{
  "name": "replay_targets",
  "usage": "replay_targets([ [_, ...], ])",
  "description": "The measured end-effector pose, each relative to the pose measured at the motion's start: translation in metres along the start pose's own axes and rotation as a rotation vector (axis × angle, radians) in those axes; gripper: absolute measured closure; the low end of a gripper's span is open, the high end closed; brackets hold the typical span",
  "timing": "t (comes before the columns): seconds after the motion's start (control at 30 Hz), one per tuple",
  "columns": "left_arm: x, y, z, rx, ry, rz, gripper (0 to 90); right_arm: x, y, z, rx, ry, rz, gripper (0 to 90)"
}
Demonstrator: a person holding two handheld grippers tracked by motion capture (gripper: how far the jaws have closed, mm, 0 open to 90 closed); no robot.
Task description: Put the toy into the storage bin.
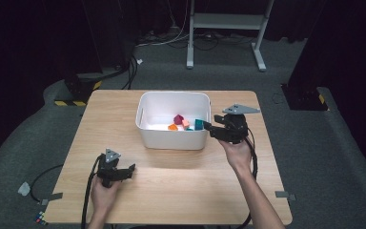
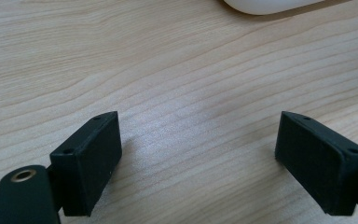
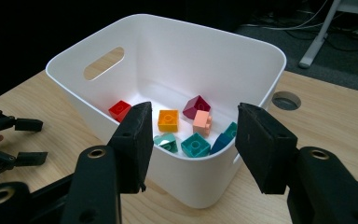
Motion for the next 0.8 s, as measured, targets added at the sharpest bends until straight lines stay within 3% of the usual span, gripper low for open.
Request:
replay_targets([
  [0.5,0.000,0.000,0.000,0.001,0.002,0.003,14.6,0.003,-0.016,0.020,0.010,-0.007,0.004,46.4],
  [0.8,0.000,0.000,0.000,0.000,0.002,0.000,14.6,-0.001,-0.029,0.029,-0.004,-0.024,0.039,46.1],
])
Point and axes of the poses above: each handheld gripper's, and its own axes: z roughly backward along the jaws, y roughly out of its top, x roughly to its right, the point moved 3 cm from there along -z, roughly forward along the jaws, and after that the axes turned 1 degree about y, right-handed, at the moved point
